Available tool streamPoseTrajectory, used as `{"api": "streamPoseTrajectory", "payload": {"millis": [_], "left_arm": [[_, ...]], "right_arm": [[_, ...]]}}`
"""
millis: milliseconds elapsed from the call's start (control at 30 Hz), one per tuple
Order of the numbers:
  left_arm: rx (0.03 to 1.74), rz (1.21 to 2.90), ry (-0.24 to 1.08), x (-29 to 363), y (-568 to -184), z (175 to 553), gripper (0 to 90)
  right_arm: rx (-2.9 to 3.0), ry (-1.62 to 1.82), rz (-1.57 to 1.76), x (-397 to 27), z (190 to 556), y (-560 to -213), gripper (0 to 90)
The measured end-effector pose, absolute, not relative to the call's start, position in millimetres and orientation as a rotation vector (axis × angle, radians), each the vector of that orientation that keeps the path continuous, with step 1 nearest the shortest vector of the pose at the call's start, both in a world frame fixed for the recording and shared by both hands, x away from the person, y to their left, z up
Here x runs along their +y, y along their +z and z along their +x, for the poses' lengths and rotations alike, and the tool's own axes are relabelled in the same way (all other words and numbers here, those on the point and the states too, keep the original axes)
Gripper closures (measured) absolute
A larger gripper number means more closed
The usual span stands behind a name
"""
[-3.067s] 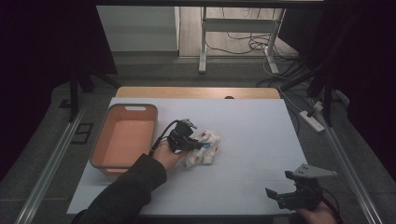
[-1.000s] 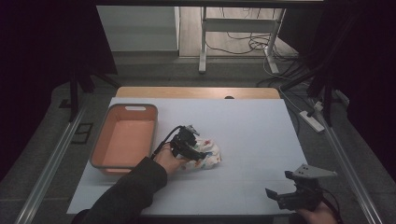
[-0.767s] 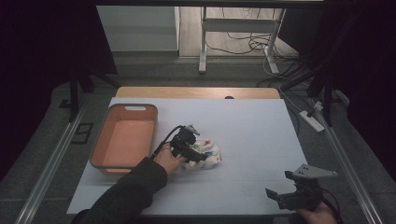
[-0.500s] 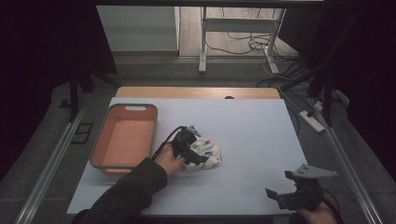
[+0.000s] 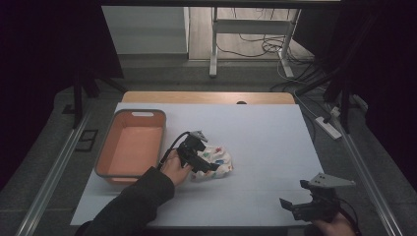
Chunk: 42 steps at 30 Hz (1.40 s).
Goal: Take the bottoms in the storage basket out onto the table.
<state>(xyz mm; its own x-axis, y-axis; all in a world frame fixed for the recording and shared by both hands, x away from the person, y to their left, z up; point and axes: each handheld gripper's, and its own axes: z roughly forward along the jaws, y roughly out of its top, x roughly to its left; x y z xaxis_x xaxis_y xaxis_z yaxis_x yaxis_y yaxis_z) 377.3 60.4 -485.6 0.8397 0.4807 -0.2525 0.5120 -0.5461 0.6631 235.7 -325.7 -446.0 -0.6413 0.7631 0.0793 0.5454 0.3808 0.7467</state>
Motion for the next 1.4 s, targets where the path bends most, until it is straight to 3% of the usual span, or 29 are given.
{"api": "streamPoseTrajectory", "payload": {"millis": [1400], "left_arm": [[0.662, 2.102, -0.034, 91.9, -456.6, 348.9, 0.2]], "right_arm": [[2.362, 1.124, 1.144, -325.9, 234.9, -445.6, 0.9]]}}
